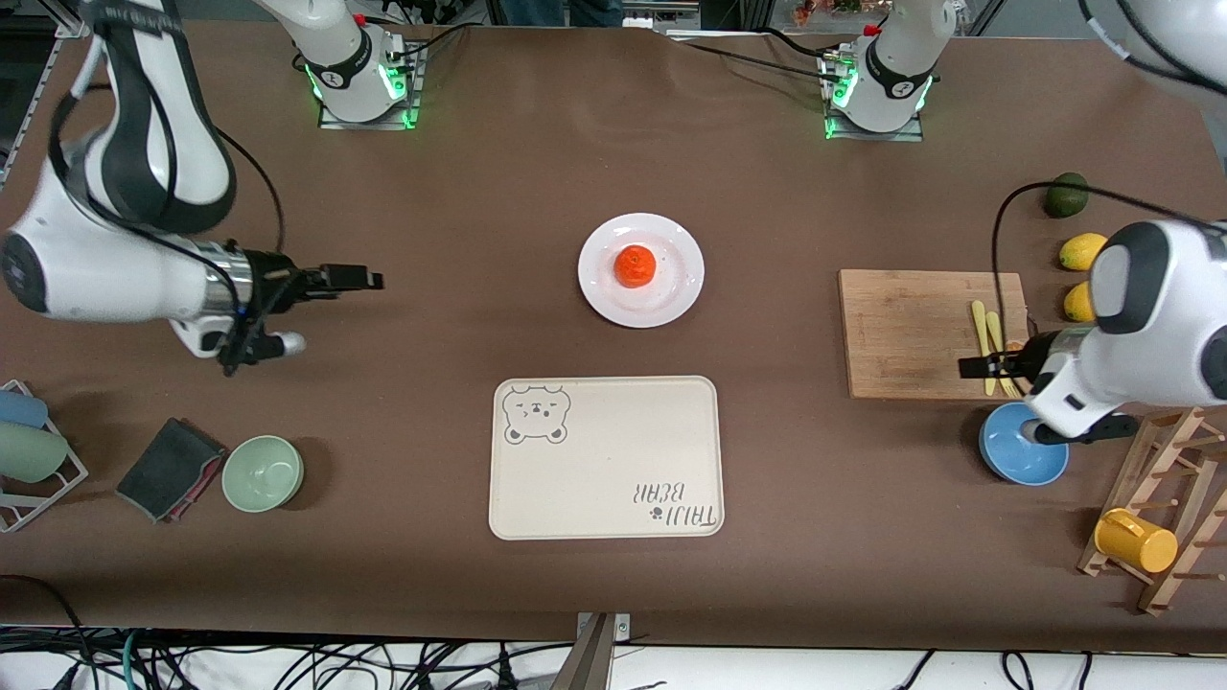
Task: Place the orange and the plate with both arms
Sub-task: 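Retract the left gripper while the right gripper reaches toward the plate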
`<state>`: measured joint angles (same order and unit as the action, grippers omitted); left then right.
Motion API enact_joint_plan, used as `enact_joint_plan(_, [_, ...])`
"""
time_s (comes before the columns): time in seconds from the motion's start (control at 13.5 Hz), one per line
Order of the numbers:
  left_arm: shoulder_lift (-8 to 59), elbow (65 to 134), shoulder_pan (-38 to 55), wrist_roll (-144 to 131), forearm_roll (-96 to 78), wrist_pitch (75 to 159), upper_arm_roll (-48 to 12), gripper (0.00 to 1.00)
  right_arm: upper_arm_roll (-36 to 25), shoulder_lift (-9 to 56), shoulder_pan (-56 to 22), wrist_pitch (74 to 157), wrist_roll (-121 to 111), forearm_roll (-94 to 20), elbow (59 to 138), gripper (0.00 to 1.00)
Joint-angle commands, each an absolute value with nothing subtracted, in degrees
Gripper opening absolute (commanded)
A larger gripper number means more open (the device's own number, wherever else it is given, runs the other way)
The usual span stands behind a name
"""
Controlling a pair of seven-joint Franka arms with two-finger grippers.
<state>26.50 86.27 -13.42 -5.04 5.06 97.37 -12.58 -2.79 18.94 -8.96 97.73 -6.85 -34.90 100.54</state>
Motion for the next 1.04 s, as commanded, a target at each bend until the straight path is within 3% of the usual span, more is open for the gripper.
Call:
enact_joint_plan(0.0, [17.27,88.76,-12.75,-0.89,3.88,94.59,-10.81,1.00,-2.90,23.80,-12.46,101.32,-8.86,-44.18,100.89,1.00])
enact_joint_plan(0.3, [9.16,89.38,-12.05,10.43,3.69,92.91,-10.64,1.00,-1.41,29.16,-19.67,114.32,-18.68,-55.42,104.76,1.00])
enact_joint_plan(0.52, [3.44,89.30,-9.85,12.66,3.52,91.85,-10.37,1.00,0.00,34.96,-20.74,117.60,-36.08,-71.41,106.35,1.00])
enact_joint_plan(0.96, [0.35,92.97,-6.15,12.83,-0.88,92.09,-5.01,1.00,0.09,37.35,-30.13,125.24,-42.70,-78.05,109.06,1.00])
